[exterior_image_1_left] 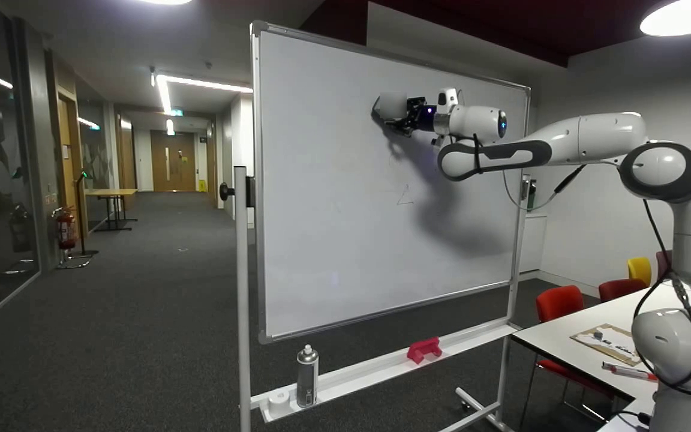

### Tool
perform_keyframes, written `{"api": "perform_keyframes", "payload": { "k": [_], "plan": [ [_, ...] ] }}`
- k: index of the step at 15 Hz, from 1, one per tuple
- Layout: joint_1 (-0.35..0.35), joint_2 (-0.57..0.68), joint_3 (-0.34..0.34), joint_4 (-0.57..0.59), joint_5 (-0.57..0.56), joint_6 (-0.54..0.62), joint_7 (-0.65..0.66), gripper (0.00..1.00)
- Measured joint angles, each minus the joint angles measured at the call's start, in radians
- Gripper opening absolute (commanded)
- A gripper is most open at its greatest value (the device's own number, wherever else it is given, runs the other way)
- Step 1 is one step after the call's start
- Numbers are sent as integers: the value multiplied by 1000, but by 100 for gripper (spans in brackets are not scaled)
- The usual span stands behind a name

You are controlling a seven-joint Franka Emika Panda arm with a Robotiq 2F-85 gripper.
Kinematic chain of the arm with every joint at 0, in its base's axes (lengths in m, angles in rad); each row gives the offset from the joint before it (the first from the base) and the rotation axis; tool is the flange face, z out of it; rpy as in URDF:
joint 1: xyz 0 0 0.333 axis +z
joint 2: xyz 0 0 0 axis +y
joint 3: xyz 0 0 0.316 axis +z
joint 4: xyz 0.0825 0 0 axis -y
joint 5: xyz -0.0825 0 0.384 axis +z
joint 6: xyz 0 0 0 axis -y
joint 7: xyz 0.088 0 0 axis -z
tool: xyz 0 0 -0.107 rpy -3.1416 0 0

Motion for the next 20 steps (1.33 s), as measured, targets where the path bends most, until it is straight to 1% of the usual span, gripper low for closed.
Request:
{"api": "perform_keyframes", "payload": {
  "k": [4,7,10,20],
  "plan": [
    [-10,0,-19,29,21,-14,-17,35],
    [-15,-5,-42,28,23,-22,-32,35],
    [-15,-8,-47,21,22,-22,-50,35],
    [-15,19,-49,-57,23,-22,-106,35]
  ]
}}
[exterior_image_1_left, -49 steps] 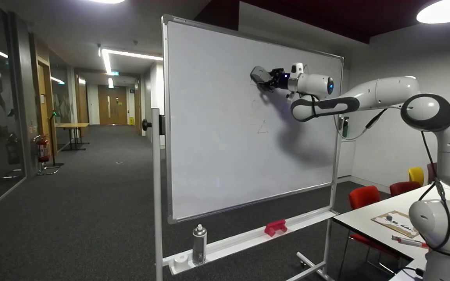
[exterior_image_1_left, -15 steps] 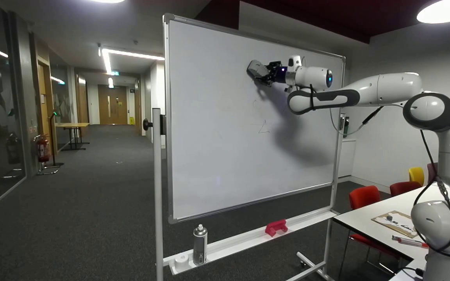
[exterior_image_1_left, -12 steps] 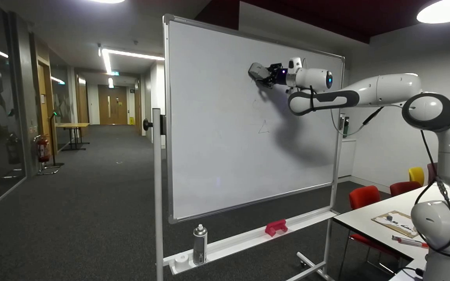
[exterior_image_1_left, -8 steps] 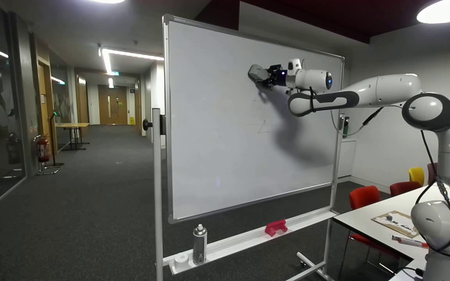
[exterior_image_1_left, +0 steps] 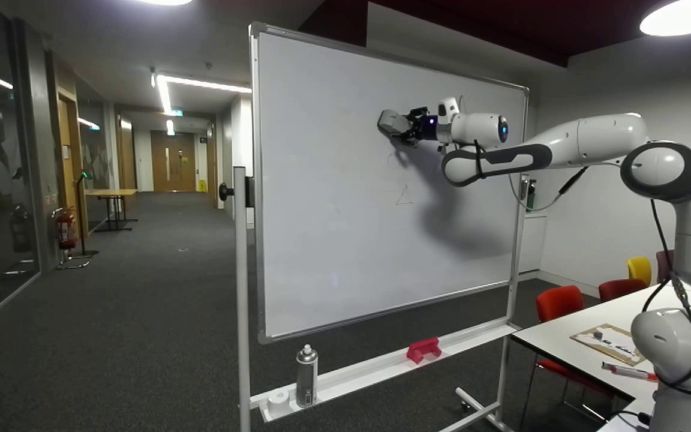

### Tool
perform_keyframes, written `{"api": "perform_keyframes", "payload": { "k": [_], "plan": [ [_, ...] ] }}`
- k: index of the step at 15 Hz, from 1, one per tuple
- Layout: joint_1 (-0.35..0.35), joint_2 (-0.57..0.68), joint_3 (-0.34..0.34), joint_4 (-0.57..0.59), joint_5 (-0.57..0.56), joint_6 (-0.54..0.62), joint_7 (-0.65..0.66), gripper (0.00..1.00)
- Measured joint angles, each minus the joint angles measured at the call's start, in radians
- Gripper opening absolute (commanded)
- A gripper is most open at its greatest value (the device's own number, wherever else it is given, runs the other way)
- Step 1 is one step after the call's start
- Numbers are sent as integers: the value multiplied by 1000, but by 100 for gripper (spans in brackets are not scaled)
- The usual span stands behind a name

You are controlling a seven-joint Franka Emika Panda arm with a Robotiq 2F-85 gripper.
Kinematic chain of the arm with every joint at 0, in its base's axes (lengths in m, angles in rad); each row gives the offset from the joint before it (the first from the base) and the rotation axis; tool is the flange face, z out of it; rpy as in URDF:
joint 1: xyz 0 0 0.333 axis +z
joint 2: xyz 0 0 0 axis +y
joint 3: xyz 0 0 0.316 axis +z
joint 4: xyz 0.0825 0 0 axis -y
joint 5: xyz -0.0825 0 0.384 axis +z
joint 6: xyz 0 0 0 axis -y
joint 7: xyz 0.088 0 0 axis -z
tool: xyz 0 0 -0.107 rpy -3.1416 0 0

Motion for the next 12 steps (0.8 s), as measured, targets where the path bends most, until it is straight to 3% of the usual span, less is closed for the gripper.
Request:
{"api": "perform_keyframes", "payload": {
  "k": [12],
  "plan": [
    [0,44,-15,-138,0,1,-41,35]
  ]
}}
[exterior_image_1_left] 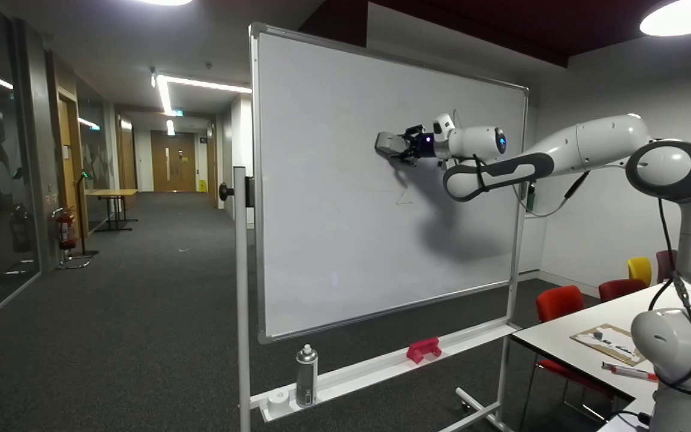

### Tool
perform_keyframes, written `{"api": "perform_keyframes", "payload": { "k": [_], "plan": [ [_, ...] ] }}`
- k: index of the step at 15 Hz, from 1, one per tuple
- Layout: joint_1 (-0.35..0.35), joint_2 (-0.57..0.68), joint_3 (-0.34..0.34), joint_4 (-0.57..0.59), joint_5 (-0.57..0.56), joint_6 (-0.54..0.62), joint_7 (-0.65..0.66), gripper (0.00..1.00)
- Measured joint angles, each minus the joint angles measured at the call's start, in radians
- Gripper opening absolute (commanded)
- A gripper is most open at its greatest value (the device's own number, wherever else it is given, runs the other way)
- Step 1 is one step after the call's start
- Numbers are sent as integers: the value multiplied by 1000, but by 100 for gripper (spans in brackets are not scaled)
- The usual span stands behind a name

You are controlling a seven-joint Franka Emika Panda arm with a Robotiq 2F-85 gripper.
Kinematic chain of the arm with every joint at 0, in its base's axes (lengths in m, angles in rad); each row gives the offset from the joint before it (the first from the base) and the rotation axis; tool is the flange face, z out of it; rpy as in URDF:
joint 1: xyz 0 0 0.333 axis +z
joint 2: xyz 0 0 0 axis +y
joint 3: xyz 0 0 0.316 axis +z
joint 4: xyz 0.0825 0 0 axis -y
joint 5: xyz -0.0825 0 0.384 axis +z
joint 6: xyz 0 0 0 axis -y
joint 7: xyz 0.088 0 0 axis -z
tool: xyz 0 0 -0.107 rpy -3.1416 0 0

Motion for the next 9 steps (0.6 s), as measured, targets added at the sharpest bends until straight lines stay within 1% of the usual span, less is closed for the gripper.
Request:
{"api": "perform_keyframes", "payload": {
  "k": [9],
  "plan": [
    [0,9,-1,-15,13,-8,0,35]
  ]
}}
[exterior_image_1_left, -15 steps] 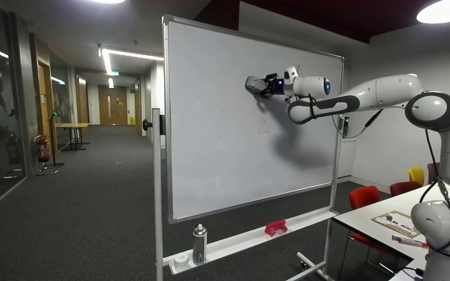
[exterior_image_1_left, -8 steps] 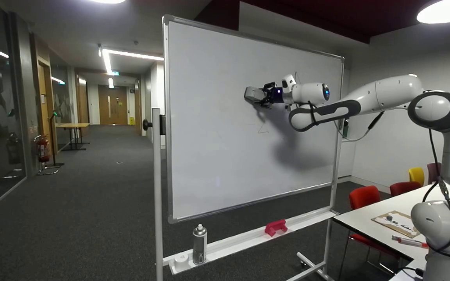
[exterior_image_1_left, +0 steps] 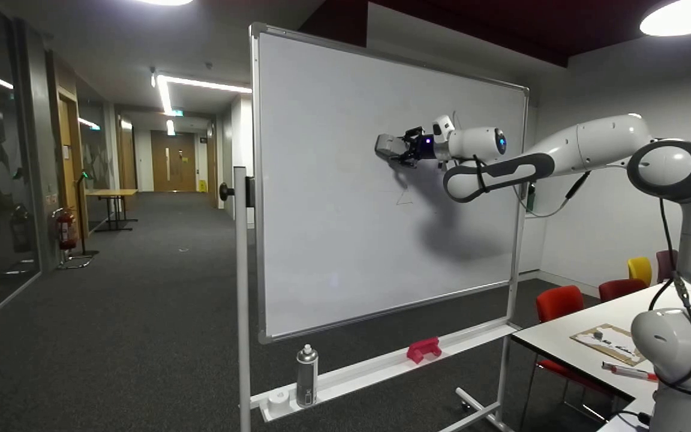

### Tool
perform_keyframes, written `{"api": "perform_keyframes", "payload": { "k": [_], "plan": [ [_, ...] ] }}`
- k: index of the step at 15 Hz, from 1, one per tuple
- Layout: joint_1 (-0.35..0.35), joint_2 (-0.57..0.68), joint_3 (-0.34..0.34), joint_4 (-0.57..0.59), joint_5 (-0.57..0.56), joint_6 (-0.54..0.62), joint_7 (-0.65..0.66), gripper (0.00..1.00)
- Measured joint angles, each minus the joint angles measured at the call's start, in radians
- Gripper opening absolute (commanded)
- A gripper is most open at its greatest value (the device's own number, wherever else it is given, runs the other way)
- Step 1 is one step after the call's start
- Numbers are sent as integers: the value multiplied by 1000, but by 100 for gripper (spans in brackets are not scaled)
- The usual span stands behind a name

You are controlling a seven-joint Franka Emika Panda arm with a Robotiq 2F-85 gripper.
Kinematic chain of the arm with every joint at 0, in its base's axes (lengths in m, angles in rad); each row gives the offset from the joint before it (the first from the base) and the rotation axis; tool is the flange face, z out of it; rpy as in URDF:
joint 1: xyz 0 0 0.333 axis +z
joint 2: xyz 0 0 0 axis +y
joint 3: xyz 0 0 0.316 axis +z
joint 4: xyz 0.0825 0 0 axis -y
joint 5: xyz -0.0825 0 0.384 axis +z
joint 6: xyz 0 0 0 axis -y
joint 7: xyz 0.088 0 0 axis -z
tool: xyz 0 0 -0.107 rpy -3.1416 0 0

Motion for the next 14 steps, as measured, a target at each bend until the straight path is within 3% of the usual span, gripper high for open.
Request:
{"api": "perform_keyframes", "payload": {
  "k": [14],
  "plan": [
    [1,43,-27,-197,46,13,0,35]
  ]
}}
